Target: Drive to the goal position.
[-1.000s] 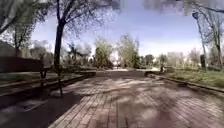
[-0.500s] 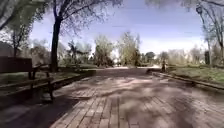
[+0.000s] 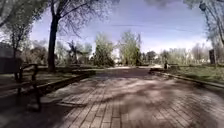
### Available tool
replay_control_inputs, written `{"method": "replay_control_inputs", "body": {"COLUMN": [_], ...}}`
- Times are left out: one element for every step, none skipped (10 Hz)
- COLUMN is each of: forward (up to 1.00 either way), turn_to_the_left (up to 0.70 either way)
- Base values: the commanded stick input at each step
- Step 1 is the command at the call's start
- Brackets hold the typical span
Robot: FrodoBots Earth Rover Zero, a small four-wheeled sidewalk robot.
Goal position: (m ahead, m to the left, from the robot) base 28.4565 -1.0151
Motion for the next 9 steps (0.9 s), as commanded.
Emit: {"method": "replay_control_inputs", "body": {"forward": [0.7, 0.7, 0.7, 0.7, 0.7, 0.7, 0.7, 0.7, 0.7], "turn_to_the_left": [0.0, 0.0, 0.0, 0.0, 0.0, 0.0, 0.0, 0.0, 0.0]}}
